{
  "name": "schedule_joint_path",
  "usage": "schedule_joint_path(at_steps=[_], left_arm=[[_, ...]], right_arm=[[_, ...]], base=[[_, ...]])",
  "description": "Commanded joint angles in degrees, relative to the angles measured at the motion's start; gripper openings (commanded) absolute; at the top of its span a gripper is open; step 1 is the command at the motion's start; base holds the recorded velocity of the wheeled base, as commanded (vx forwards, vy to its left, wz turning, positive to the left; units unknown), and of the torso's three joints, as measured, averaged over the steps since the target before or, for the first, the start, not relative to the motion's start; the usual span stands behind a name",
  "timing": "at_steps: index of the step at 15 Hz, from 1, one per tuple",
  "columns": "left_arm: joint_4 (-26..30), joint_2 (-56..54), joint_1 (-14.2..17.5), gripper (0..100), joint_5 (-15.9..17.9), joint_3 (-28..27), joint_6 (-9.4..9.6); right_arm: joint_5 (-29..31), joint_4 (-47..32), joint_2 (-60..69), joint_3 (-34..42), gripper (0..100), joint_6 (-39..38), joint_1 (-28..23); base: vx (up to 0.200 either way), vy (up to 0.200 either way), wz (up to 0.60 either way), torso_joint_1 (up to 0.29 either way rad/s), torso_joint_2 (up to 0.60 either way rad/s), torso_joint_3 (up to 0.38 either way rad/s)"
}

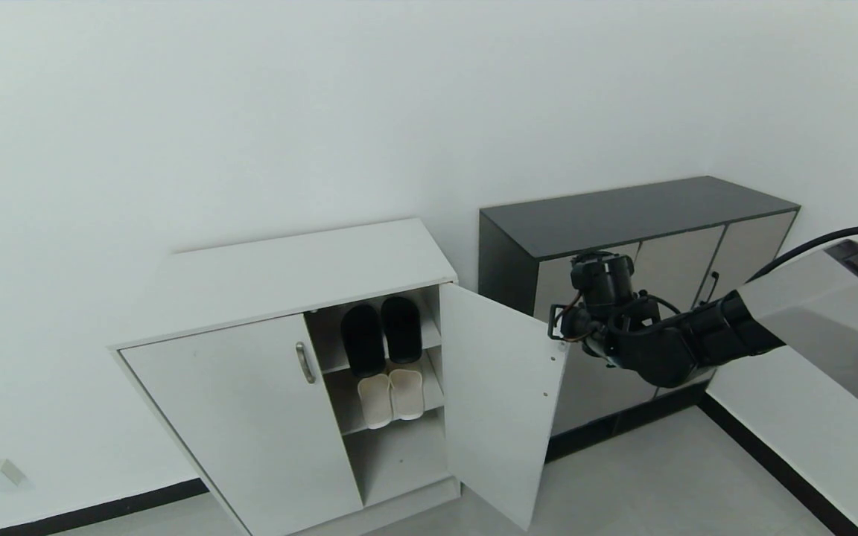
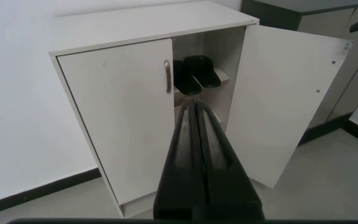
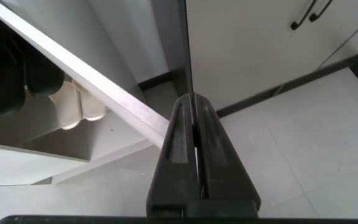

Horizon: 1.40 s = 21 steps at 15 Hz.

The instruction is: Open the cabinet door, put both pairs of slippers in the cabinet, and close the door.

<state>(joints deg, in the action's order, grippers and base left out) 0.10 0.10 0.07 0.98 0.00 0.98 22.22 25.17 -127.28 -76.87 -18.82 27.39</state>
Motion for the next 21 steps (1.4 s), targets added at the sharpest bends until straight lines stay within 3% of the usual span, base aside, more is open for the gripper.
schedule_joint_path(at_steps=[1,10,16,21], left_arm=[[0.0,0.0,0.0,0,0.0,0.0,-0.01],[0.0,0.0,0.0,0,0.0,0.0,-0.1],[0.0,0.0,0.0,0,0.0,0.0,-0.1],[0.0,0.0,0.0,0,0.0,0.0,-0.1]], right_arm=[[0.0,0.1,-1.5,-0.3,0,0.0,0.1],[0.3,0.0,-1.8,0.2,0,0.0,2.0],[6.1,2.7,1.5,3.5,0,-0.2,11.0],[5.0,3.6,5.6,8.1,0,-0.2,15.1]], base=[[0.0,0.0,0.0,0.0,0.0,0.0],[0.0,0.0,0.0,0.0,0.0,0.0],[0.0,0.0,0.0,0.0,0.0,0.0],[0.0,0.0,0.0,0.0,0.0,0.0]])
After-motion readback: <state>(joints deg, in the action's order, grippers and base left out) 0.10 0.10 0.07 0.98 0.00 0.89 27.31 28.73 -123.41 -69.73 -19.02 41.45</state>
